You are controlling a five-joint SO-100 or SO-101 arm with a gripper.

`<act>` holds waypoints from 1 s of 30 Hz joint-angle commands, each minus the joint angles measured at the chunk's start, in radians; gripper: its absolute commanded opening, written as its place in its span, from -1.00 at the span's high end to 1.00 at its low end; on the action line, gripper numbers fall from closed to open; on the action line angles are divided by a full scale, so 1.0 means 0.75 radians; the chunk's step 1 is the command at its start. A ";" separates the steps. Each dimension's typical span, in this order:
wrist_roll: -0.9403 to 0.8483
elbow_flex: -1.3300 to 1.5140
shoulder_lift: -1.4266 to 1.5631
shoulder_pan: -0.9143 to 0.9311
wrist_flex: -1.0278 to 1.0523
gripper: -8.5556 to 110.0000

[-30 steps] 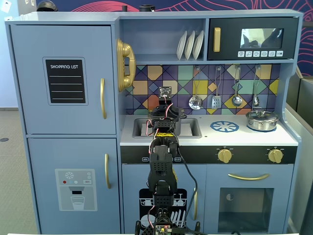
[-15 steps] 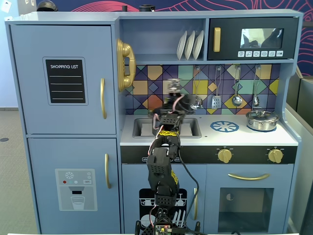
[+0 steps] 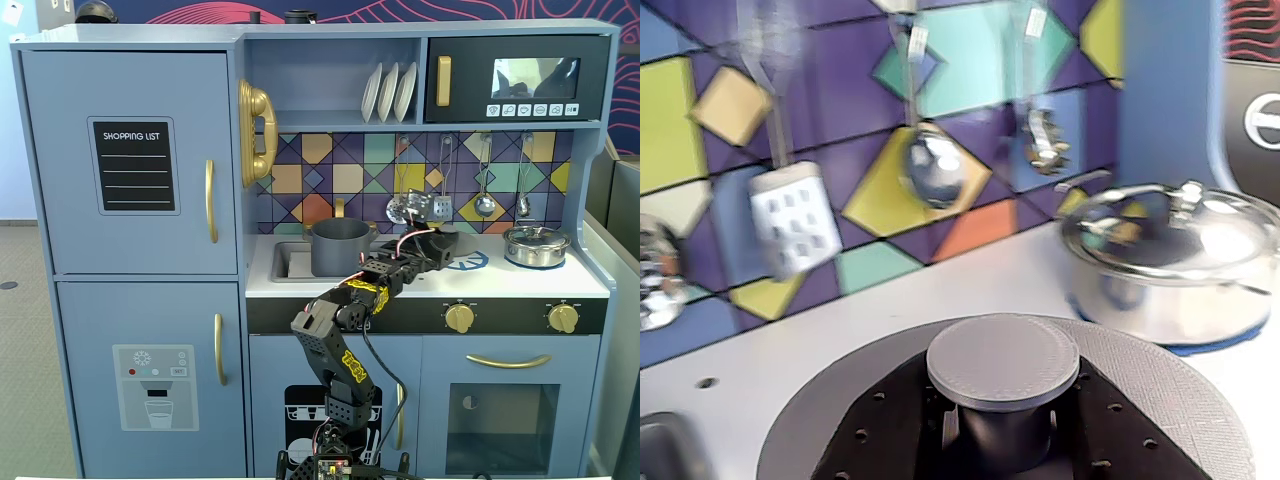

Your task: Take off the lid from the gray recipient and place it on the counter

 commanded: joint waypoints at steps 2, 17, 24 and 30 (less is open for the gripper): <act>-0.004 -0.008 -0.078 0.014 -0.157 0.86; -0.031 0.018 -0.329 -0.041 -0.325 0.86; -0.037 0.018 -0.389 -0.074 -0.354 0.86; -0.033 0.061 -0.399 -0.084 -0.411 0.86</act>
